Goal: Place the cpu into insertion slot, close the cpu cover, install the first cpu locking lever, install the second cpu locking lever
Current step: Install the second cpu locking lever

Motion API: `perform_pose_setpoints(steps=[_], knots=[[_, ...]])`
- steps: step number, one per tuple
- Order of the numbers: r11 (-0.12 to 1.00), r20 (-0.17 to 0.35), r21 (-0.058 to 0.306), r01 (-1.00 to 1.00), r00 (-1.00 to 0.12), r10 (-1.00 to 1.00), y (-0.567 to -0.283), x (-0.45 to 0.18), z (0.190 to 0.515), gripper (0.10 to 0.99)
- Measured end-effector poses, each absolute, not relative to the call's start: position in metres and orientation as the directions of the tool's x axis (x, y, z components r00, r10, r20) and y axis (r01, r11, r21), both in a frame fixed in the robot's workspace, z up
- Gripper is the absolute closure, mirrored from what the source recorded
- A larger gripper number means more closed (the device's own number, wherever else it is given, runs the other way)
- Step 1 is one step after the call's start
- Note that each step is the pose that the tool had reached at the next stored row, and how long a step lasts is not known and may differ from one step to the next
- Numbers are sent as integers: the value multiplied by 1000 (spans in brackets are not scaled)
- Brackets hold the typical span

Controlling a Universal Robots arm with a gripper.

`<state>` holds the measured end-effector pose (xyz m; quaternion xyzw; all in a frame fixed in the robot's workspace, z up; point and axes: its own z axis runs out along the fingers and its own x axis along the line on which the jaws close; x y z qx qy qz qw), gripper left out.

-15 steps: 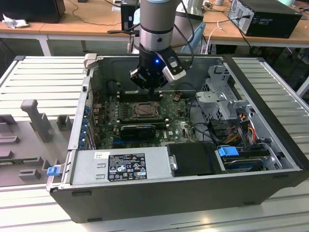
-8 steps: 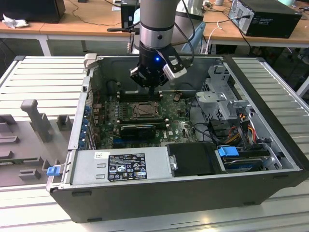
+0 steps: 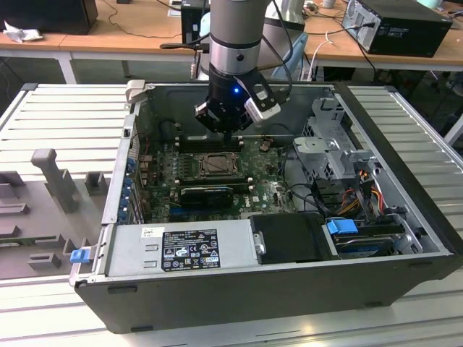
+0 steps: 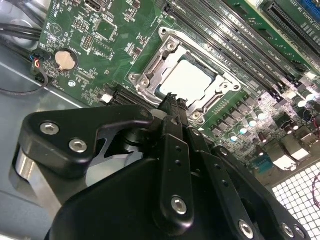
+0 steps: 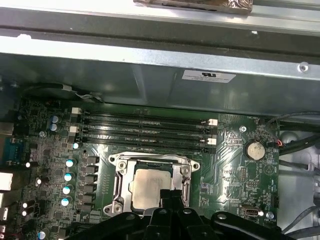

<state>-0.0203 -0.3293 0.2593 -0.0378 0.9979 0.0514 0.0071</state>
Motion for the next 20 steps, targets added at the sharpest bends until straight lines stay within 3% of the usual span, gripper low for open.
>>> perform_pose_setpoints(steps=[20], knots=[[992,-18,102,-76,-997,-75,-338,-20,262,980]])
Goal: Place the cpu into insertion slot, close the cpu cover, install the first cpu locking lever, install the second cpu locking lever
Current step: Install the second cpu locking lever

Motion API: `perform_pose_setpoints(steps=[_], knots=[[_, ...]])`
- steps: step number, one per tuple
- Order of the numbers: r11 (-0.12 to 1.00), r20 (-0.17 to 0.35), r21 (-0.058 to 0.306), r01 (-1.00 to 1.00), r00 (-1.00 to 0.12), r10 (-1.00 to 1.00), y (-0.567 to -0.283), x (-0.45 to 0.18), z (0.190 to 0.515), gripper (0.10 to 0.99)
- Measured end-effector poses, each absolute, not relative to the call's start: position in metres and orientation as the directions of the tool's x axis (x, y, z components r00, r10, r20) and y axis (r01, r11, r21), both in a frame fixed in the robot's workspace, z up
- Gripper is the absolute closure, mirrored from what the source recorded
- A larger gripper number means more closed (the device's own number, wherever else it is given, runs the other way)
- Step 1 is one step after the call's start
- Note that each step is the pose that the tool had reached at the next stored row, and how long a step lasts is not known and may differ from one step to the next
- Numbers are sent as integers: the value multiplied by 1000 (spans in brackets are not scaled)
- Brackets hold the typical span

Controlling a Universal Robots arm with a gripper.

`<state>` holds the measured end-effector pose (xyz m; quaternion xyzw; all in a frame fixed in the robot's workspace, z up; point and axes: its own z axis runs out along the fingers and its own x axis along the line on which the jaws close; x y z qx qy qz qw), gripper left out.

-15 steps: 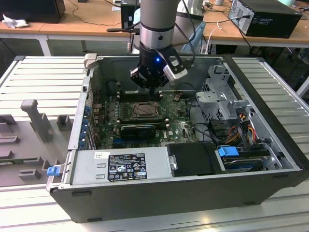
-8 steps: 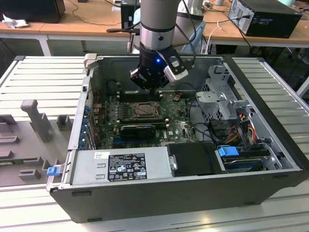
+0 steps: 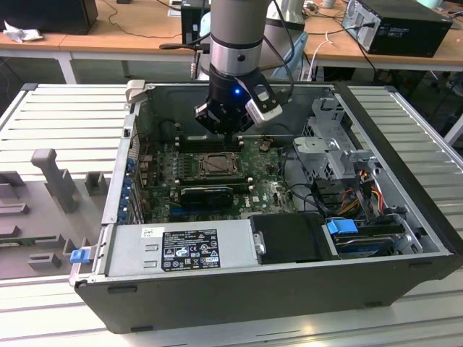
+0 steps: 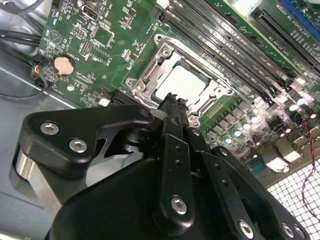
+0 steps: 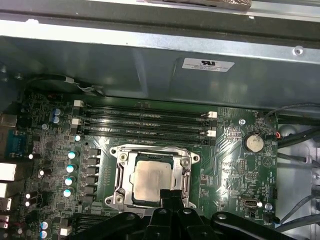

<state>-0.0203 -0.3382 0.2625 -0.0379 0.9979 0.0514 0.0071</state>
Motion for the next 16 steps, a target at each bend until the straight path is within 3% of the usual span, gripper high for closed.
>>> perform_pose_setpoints(steps=[16], knots=[[991,-6,113,-75,-997,-75,-373,-27,247,980]])
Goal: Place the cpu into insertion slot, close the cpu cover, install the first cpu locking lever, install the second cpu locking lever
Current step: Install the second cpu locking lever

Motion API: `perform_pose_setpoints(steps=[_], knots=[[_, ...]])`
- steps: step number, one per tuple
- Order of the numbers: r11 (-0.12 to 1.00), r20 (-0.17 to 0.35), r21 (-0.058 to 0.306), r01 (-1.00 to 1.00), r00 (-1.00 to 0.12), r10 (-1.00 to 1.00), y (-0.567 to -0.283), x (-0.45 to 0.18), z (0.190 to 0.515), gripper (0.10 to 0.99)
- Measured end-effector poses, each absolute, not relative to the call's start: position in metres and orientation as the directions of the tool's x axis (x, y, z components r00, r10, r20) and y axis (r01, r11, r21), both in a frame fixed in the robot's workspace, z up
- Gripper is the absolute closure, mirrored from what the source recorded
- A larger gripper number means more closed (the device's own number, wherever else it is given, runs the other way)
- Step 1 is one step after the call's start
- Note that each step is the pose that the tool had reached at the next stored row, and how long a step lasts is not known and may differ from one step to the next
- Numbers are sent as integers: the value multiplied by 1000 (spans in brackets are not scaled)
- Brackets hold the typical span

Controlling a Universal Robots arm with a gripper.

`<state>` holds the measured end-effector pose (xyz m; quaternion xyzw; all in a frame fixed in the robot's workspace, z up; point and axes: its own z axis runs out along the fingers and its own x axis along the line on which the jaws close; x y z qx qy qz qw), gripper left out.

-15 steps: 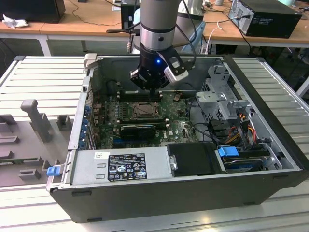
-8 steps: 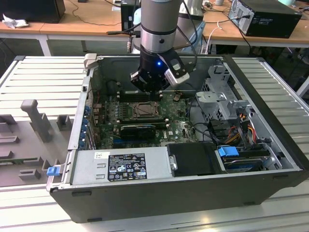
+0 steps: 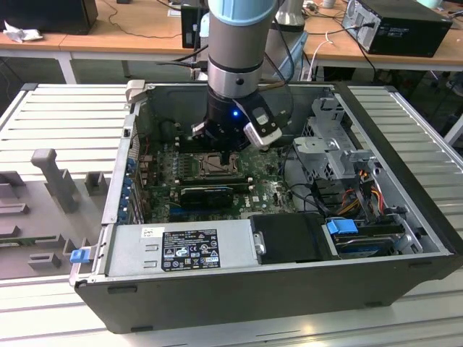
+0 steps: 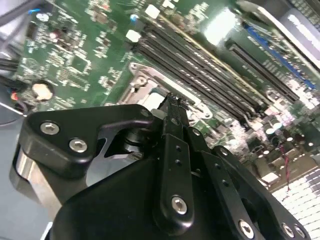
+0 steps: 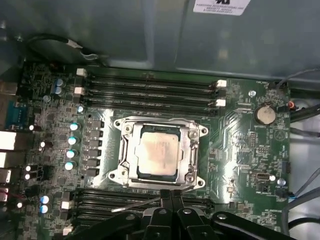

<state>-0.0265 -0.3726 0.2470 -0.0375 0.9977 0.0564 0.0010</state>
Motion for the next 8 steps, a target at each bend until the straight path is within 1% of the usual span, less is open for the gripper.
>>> perform_pose_setpoints(steps=[8], knots=[[989,-1,129,-74,-997,-75,-380,-34,243,980]])
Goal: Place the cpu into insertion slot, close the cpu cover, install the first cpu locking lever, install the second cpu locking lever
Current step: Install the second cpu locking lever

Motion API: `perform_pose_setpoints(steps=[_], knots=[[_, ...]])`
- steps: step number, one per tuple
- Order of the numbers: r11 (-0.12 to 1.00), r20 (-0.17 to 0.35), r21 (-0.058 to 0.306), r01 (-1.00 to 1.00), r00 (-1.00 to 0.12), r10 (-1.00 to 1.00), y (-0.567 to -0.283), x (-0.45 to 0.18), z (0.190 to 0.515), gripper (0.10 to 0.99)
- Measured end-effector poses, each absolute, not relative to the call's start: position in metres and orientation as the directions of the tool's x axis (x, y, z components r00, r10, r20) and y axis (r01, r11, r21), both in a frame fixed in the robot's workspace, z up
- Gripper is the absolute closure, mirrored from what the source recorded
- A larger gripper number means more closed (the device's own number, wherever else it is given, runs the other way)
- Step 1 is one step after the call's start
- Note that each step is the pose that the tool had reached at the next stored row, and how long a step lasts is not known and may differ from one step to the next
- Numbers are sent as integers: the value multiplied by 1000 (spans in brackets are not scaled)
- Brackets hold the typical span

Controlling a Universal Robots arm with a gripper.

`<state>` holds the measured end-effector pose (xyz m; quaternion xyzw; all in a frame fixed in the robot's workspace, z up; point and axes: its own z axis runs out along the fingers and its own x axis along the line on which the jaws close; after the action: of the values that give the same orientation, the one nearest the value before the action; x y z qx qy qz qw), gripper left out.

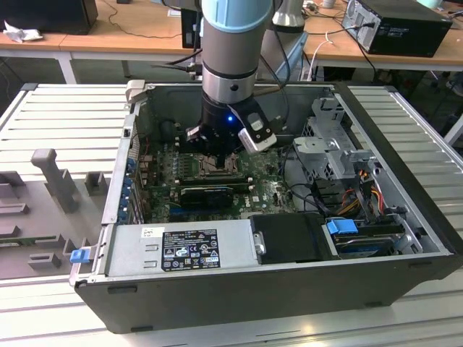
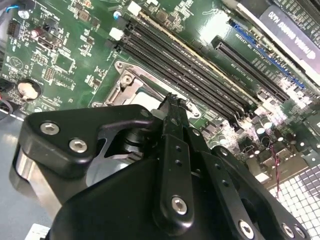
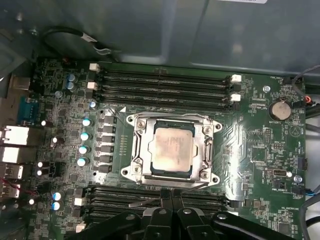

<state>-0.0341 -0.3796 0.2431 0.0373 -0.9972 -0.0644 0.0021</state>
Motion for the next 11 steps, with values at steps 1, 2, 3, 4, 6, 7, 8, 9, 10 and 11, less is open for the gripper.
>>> perform_pose_setpoints(steps=[1,2,3,4,6,7,8,9,10,11], knots=[[988,-1,132,-74,-997,-75,-380,-34,243,980],[988,-1,136,-74,-997,-75,-380,-35,243,980],[987,-2,140,-74,-997,-75,-380,-37,243,980],[986,-2,152,-74,-997,-75,-381,-40,243,980],[983,-4,167,-74,-997,-75,-381,-44,243,980],[982,-4,173,-74,-997,-75,-382,-47,242,980],[981,-4,179,-74,-997,-74,-384,-49,242,980],[980,-4,182,-74,-997,-75,-385,-49,241,980],[980,-4,184,-74,-997,-75,-386,-49,240,980],[980,-4,186,-74,-997,-75,-388,-49,239,980]])
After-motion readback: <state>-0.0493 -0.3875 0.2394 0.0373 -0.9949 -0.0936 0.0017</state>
